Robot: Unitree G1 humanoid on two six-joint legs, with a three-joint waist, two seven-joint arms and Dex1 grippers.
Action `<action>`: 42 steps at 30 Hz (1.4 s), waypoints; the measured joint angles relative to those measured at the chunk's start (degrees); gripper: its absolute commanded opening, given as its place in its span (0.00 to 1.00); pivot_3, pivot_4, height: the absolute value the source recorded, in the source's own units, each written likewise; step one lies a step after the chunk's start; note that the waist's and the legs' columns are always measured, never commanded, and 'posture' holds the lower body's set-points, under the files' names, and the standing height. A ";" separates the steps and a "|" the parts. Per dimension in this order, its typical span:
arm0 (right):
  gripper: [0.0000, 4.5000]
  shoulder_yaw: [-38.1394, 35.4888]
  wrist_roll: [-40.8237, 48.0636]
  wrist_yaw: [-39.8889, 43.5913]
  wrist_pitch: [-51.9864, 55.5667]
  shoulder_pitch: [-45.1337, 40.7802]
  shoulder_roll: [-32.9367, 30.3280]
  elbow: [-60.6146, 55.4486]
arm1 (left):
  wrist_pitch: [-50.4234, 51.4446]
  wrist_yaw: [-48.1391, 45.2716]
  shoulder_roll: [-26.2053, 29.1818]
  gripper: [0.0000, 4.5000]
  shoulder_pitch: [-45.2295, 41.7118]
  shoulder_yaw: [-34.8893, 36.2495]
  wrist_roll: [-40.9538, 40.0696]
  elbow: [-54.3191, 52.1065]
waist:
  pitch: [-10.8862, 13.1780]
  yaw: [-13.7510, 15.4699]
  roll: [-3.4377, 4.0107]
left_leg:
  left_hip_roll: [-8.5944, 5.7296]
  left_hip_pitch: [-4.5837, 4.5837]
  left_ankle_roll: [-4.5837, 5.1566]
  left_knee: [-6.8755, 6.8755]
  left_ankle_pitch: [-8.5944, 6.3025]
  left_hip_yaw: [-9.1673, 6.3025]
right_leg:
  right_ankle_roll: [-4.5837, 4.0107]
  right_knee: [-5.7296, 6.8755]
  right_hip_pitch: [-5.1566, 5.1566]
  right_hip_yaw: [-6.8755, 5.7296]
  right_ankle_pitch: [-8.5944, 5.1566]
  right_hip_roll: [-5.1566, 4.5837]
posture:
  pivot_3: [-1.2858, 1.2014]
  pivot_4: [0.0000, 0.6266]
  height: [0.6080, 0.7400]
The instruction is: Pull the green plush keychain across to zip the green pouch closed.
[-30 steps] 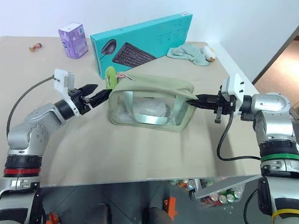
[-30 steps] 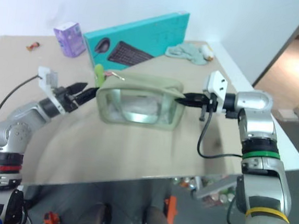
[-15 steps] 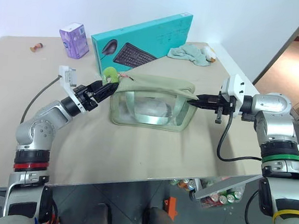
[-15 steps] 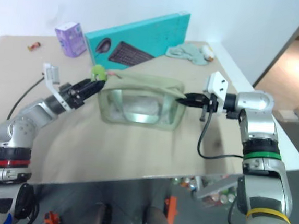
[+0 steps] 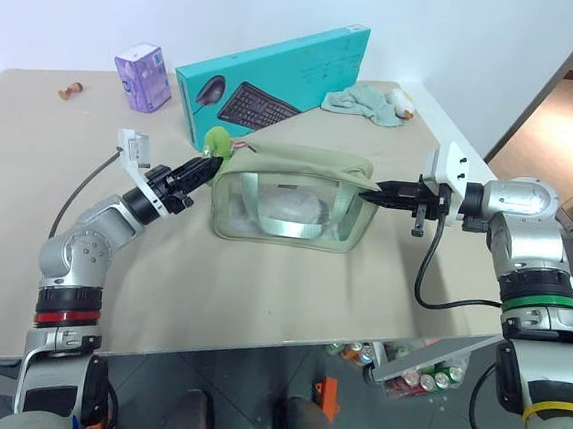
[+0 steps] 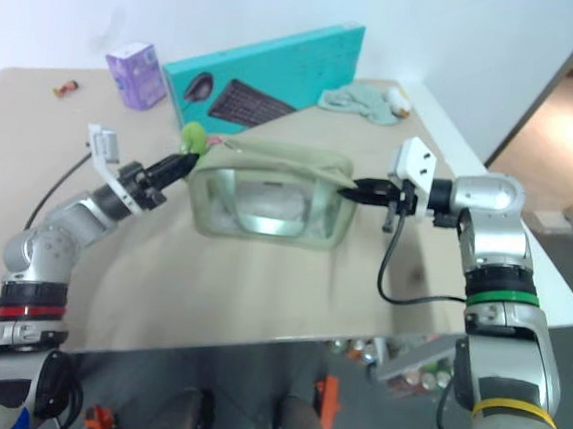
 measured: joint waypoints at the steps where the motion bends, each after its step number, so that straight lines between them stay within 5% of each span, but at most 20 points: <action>1: 0.00 0.00 0.00 -0.01 -0.01 0.00 0.00 0.00 | 0.00 0.06 0.00 0.01 0.00 0.09 -0.01 0.00 | 0.00 0.00 0.00 | 0.00 0.00 0.00 0.00 0.00 0.00 | 0.00 0.00 0.00 0.00 0.00 0.00 | 0.52 0.24 1.00; 12: 0.00 0.03 -0.41 -0.04 -0.04 -0.23 0.04 0.18 | 3.37 0.54 4.49 0.01 0.35 1.46 -3.35 -9.81 | 0.01 0.00 -0.02 | 0.00 -0.01 0.00 0.00 0.00 0.01 | 0.01 0.00 -0.01 0.02 0.00 -0.01 | 0.52 0.24 1.00; 19: 0.00 0.04 -0.63 0.01 -0.05 -0.64 0.16 0.71 | 5.62 3.27 4.30 0.01 -10.04 -1.46 -5.82 -16.03 | 0.02 -0.01 -0.04 | -0.03 0.01 0.00 0.03 0.01 0.03 | 0.06 0.00 0.01 0.09 0.04 0.00 | 0.52 0.24 1.00; 29: 0.00 0.03 -0.64 -0.06 -0.03 -0.74 0.28 0.82 | -0.13 2.20 -0.68 0.01 -17.17 -14.35 6.05 -10.73 | 0.03 -0.03 -0.04 | -0.04 0.01 0.00 0.02 0.00 0.05 | 0.06 -0.01 -0.01 0.13 0.04 0.02 | 0.52 0.24 1.00; 34: 0.00 0.03 -0.63 -0.10 0.06 -0.71 0.27 0.52 | -3.51 -2.94 1.11 0.01 -16.61 -21.17 13.23 -9.34 | 0.03 -0.03 -0.04 | -0.04 0.00 0.00 0.00 0.00 0.06 | 0.06 -0.01 -0.03 0.14 0.03 0.03 | 0.52 0.24 1.00; 42: 0.00 0.03 -0.62 -0.52 0.54 -0.49 0.20 -0.30 | -5.02 -8.01 5.40 0.60 -14.96 -23.05 17.22 -10.23 | 0.03 -0.03 -0.03 | -0.04 -0.01 0.00 0.00 0.00 0.08 | 0.06 -0.01 -0.04 0.17 0.03 0.02 | 0.52 0.24 1.00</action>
